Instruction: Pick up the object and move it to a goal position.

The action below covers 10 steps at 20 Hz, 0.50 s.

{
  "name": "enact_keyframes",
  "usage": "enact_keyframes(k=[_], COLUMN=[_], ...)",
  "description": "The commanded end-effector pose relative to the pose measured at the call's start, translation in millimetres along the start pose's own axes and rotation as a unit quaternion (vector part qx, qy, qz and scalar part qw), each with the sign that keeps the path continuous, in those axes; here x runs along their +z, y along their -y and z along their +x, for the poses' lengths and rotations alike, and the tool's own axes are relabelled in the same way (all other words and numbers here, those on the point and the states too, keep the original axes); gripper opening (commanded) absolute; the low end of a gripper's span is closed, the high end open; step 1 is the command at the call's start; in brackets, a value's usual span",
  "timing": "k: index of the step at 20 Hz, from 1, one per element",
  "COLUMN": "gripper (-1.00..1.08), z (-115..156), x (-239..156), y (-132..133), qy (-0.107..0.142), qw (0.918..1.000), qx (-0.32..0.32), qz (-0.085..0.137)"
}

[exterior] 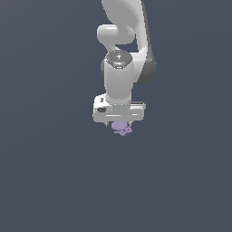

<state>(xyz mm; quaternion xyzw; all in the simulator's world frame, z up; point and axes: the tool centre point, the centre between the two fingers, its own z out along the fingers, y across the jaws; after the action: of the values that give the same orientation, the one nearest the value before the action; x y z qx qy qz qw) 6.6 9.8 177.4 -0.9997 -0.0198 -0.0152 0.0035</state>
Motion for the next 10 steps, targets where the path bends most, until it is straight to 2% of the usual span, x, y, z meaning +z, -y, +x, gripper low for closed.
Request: enact_keyframes(k=[1, 10], gripper=[0.28, 0.28], z=[0.0, -0.3], x=[0.0, -1.1], y=[0.0, -1.4], qy=[0.000, 0.003], qw=[1.0000, 1.0000], qx=[0.000, -0.001], qz=[0.000, 0.004])
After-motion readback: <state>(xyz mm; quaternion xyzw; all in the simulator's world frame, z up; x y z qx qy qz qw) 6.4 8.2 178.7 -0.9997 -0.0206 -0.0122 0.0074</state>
